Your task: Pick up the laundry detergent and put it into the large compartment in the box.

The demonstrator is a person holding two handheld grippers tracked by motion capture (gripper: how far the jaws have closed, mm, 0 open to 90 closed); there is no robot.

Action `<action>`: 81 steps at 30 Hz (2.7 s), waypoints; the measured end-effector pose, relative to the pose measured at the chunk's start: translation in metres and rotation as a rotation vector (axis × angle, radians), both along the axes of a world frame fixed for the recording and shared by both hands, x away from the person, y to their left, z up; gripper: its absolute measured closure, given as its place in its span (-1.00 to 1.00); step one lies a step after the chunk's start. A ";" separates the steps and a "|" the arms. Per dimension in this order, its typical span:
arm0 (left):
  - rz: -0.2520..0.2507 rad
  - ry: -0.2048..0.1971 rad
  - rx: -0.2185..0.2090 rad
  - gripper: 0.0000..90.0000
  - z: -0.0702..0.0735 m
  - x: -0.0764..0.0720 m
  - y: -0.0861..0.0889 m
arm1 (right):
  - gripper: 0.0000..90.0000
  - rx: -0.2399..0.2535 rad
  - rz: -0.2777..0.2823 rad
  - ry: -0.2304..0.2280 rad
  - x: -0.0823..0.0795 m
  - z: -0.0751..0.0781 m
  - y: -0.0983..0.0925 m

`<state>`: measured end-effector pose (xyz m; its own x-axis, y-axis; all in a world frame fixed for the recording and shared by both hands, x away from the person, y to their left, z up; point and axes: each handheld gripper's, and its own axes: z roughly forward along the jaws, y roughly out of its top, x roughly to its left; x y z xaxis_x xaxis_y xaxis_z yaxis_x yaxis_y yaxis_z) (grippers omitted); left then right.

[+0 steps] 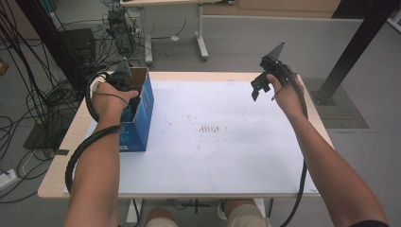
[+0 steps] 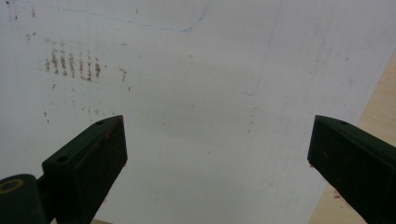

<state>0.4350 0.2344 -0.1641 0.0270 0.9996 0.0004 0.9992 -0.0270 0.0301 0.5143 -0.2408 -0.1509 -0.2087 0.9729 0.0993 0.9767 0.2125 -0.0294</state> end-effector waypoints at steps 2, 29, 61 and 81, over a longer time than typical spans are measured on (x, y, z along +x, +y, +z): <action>0.000 0.001 0.004 -0.30 0.001 0.000 0.000 | -0.90 0.000 0.000 0.000 0.000 0.000 0.000; -0.066 -0.020 0.022 -0.40 0.038 -0.007 -0.012 | -0.90 0.003 0.007 -0.012 -0.002 0.001 0.005; -0.857 -0.100 0.066 -0.77 0.117 -0.052 -0.129 | -0.90 0.010 -0.021 -0.015 0.008 0.012 0.003; -1.284 -0.131 0.036 -0.76 0.128 -0.085 -0.190 | -0.90 0.013 -0.039 -0.005 0.010 0.013 -0.006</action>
